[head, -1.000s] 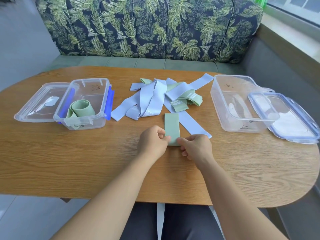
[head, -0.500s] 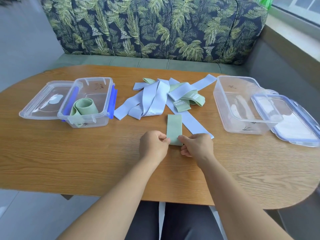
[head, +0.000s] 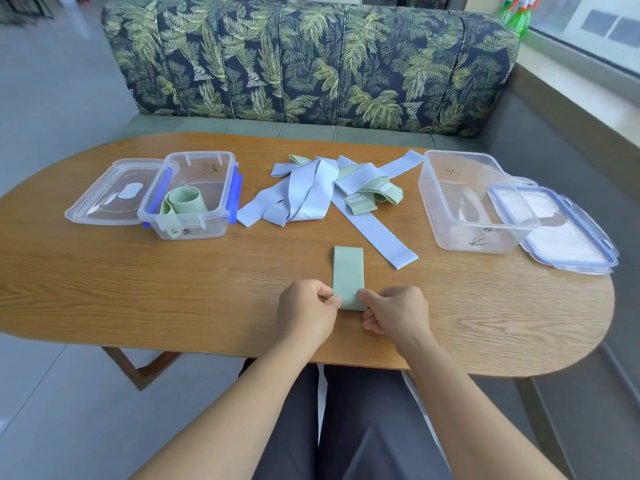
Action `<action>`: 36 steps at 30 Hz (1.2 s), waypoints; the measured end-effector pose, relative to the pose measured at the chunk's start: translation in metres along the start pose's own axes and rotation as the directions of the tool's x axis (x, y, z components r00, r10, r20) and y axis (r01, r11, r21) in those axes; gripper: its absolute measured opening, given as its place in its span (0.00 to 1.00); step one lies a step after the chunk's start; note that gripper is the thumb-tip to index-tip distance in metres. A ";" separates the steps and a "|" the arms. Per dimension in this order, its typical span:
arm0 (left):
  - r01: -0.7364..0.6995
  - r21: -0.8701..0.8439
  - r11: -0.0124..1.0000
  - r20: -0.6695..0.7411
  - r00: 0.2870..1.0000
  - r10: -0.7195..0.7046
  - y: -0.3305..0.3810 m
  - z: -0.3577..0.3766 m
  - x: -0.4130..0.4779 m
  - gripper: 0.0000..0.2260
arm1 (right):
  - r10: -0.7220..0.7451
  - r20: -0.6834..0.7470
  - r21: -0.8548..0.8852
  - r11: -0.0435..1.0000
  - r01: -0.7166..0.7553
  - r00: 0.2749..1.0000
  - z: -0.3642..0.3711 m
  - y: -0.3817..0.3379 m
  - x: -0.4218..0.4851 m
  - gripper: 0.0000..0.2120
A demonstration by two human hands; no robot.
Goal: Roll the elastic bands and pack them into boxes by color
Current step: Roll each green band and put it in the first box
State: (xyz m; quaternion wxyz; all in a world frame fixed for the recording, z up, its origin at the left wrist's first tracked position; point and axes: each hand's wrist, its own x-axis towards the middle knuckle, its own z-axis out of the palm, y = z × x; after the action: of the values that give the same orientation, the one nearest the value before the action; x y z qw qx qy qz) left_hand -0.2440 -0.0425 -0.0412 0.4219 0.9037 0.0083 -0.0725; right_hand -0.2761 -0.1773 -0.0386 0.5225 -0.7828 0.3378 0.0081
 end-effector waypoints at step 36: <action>-0.041 0.086 0.995 0.181 0.983 0.025 0.022 -0.001 0.048 0.07 | -0.055 0.006 -0.014 0.998 0.055 0.998 0.002 -0.004 0.018 0.10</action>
State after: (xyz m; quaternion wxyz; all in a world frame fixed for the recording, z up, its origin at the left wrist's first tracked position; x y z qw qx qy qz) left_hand -0.1945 -0.0579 -0.0300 0.3813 0.9114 -0.0481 -0.1468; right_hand -0.2594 -0.1842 -0.0426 0.5180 -0.7955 0.3144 -0.0017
